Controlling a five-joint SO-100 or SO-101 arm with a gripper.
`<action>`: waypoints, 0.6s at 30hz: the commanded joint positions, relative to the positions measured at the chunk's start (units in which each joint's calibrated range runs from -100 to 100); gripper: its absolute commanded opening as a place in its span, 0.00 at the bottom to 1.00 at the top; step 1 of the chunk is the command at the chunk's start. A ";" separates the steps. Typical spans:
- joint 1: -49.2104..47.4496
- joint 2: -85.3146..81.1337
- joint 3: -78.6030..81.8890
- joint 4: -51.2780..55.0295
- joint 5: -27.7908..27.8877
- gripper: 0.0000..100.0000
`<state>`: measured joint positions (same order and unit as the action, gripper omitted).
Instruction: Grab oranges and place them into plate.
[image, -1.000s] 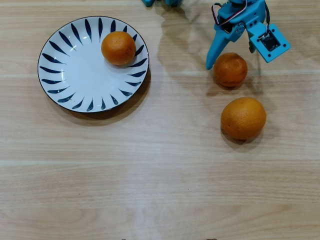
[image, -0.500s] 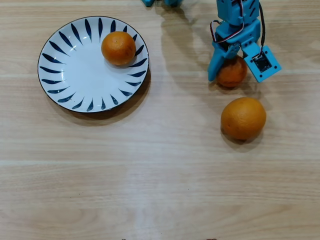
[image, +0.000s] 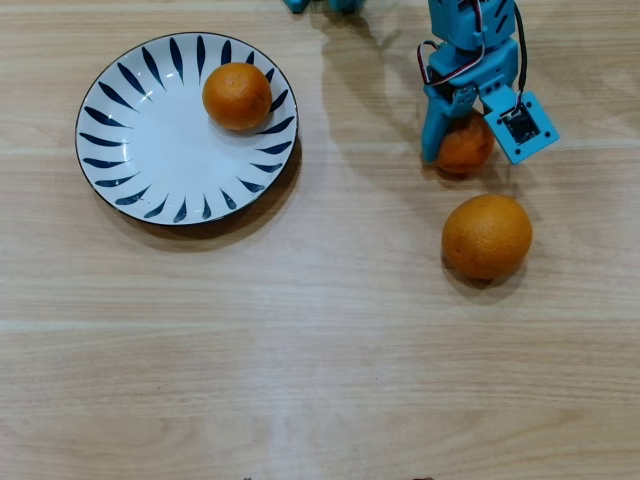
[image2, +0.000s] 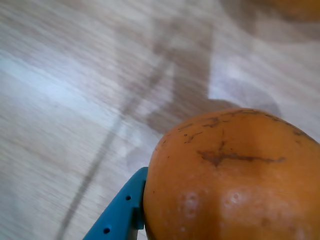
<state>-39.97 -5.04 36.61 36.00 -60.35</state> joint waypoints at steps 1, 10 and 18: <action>2.39 -8.32 -2.43 2.54 1.60 0.32; 11.02 -19.31 -8.23 20.85 8.92 0.32; 23.04 -32.41 -8.50 25.92 19.37 0.32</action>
<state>-21.06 -30.94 32.01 61.33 -45.02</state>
